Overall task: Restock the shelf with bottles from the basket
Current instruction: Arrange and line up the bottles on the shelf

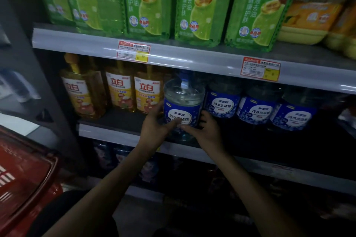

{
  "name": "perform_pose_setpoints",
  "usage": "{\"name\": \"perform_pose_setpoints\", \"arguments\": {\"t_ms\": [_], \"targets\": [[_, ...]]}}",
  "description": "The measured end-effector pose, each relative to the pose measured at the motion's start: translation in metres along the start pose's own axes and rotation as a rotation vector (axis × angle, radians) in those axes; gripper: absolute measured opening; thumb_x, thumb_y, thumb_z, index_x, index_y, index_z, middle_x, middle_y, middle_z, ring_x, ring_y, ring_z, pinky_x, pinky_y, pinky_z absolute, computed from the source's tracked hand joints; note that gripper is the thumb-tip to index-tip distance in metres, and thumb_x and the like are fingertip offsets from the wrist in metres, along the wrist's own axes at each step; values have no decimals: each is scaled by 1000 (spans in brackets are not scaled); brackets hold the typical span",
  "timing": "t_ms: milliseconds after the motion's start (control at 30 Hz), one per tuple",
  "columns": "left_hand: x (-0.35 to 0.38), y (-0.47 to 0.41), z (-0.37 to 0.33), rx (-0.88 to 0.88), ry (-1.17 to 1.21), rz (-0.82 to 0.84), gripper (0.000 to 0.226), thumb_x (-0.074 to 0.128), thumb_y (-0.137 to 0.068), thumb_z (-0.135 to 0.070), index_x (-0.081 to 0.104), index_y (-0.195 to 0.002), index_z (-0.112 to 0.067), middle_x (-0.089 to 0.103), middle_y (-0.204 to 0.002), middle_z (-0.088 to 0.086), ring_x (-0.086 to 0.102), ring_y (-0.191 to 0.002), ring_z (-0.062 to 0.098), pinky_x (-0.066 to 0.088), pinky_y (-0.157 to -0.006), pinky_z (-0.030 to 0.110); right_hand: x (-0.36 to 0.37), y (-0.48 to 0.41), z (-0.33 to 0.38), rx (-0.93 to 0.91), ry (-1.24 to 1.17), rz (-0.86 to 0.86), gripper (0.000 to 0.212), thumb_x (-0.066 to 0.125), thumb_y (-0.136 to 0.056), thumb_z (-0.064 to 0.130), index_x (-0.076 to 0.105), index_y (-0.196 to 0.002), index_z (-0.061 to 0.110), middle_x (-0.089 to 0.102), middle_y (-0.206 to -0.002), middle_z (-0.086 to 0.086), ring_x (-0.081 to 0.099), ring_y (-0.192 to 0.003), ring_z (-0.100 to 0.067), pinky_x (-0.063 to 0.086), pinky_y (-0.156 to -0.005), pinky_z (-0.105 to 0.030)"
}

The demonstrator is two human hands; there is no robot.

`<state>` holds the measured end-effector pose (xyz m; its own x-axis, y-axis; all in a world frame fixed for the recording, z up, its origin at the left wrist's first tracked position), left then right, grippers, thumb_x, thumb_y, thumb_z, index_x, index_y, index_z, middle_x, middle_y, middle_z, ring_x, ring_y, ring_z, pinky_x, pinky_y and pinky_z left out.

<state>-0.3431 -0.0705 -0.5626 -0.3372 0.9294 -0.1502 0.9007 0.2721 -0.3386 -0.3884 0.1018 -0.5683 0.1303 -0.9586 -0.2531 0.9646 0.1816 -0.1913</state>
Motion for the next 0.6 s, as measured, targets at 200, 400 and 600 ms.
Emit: {"name": "perform_pose_setpoints", "arguments": {"t_ms": [200, 400, 600], "targets": [[3, 2, 1, 9, 12, -41, 65, 89, -80, -20, 59, -138, -23, 70, -128, -9, 67, -111, 0, 59, -87, 21, -4, -1, -6, -10, 11, 21, 64, 85, -80, 18, 55, -137, 19, 67, -121, 9, 63, -96, 13, 54, -74, -12], [5, 2, 0, -37, 2, -67, 68, 92, -76, -27, 60, -136, -23, 71, -126, -9, 68, -108, -2, 58, -83, 18, -3, 8, -3, -15, 52, -32, 68, 87, -78, 28, 54, -137, 23, 67, -126, 6, 66, -109, -7, 59, -91, -39], [-2, 13, -14, -17, -134, -63, 56, 87, -83, -28, 61, -132, -23, 70, -125, -12, 62, -105, -13, 50, -79, 4, -6, 28, 30, -150, 194, -277, 58, 90, -73, 30, 55, -120, 22, 61, -113, 6, 62, -99, -10, 58, -83, -37]]}}
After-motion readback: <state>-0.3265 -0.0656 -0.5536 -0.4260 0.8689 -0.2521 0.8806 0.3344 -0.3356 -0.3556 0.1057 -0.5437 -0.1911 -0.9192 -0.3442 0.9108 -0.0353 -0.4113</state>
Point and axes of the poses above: each hand's wrist, its own y-axis away from the middle knuckle, its own x-axis out of the palm, z = x × y, the point moved 1 cm from there along -y, towards the middle knuckle
